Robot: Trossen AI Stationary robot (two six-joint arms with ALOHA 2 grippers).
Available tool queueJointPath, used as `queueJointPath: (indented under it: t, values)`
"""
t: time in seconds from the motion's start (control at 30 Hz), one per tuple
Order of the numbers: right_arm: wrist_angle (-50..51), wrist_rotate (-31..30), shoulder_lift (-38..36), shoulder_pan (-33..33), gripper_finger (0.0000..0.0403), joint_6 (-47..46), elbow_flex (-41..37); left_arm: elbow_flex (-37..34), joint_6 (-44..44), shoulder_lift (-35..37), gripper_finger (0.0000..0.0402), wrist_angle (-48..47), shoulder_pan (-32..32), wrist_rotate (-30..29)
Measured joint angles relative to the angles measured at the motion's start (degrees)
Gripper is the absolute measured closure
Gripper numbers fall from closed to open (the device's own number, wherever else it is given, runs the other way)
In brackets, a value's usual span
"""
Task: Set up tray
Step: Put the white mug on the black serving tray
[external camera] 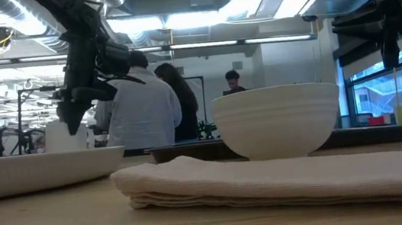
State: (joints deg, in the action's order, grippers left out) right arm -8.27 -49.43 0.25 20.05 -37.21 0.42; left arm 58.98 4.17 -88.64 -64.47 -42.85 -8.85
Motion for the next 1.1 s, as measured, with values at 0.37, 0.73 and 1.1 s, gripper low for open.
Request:
queueJointPath:
  t: [0.37,0.73,1.1]
  values:
    - [0.0,0.0,0.0,0.0,0.0357,0.0,0.0,12.2,-11.9,0.0,0.0397,-3.8,1.6,1.4]
    - [0.0,0.0,0.0,0.0,0.0357,-0.1,0.0,21.9,-60.0,0.1,0.0398,8.0,8.2,7.9]
    - [1.1,0.0,0.0,0.0,0.0357,-1.4,0.0,21.9,-99.9,-6.7,0.0399,18.4,12.5,4.8]
